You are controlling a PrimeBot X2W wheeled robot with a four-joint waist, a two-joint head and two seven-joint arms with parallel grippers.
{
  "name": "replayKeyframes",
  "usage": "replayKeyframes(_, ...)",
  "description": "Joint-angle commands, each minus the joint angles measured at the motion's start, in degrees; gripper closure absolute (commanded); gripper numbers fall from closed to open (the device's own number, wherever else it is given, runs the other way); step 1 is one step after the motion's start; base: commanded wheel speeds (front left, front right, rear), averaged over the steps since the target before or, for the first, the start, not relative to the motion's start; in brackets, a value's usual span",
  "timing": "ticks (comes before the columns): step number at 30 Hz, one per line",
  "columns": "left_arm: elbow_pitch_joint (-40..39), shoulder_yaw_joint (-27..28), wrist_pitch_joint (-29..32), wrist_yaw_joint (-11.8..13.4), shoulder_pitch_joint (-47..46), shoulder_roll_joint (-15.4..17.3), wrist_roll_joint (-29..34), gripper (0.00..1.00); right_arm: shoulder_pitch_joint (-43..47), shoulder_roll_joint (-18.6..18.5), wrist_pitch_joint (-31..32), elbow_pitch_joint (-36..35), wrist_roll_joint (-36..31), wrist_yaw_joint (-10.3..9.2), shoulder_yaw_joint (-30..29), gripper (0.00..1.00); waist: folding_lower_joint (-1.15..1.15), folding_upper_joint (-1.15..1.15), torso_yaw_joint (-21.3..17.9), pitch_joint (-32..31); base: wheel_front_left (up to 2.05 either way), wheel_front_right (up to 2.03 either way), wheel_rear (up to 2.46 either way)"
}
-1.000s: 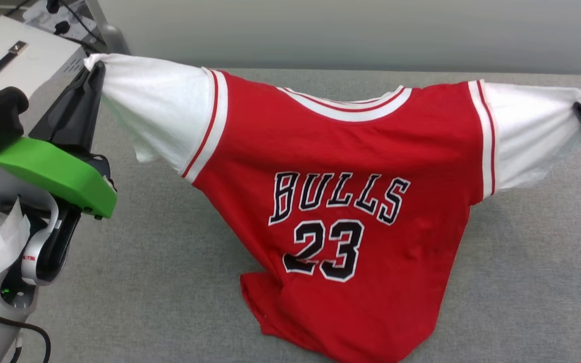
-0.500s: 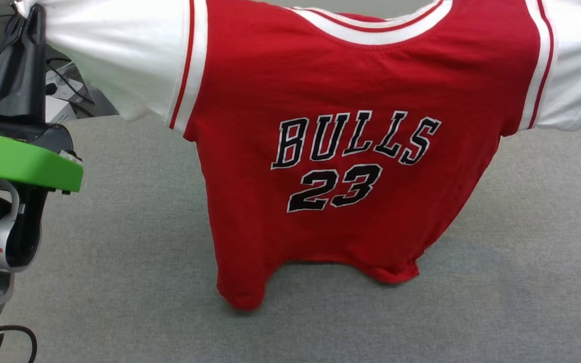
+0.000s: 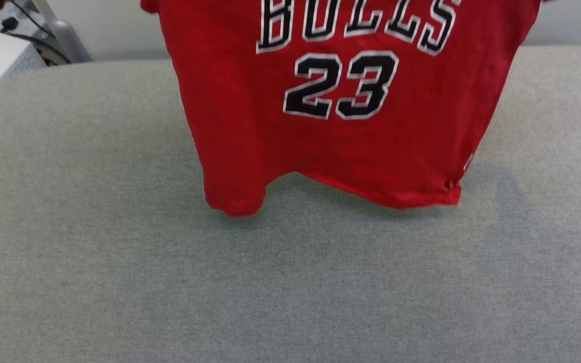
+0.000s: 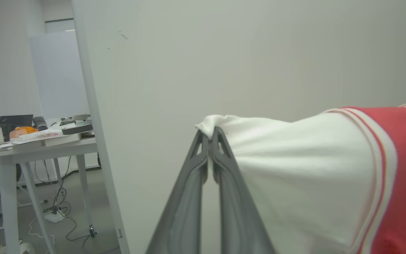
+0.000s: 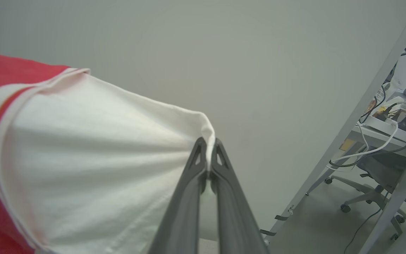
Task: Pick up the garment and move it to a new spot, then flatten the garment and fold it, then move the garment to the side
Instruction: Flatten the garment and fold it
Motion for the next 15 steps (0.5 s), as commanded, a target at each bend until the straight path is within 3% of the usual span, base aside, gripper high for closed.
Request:
replayKeyframes(1, 1.5, 0.1, 0.6, -0.9, -3.3, 0.9, 0.7, 1.0, -3.3, -0.1, -0.8, 1.5, -0.6, -0.06, 0.0, 1.0, 0.0, 0.65, -1.2, 7.8, 0.0, 0.0, 0.0)
replayKeyframes(7, 9.3, -1.5, 2.9, -5.0, -18.1, 0.5, 3.3, 1.0, -17.1, 0.6, -3.4, 9.0, -2.9, -0.06, 1.8, 1.0, 0.0, 0.65, -1.6, 16.7, 0.0, 0.0, 0.0)
replayKeyframes(15, 24.4, -3.4, 1.2, -8.9, -37.3, -4.3, 7.0, 1.0, -34.3, 3.8, -9.8, 21.9, -8.6, -0.06, 1.1, 1.0, 0.0, 0.65, -1.1, 25.1, 0.0, 0.0, 0.0)
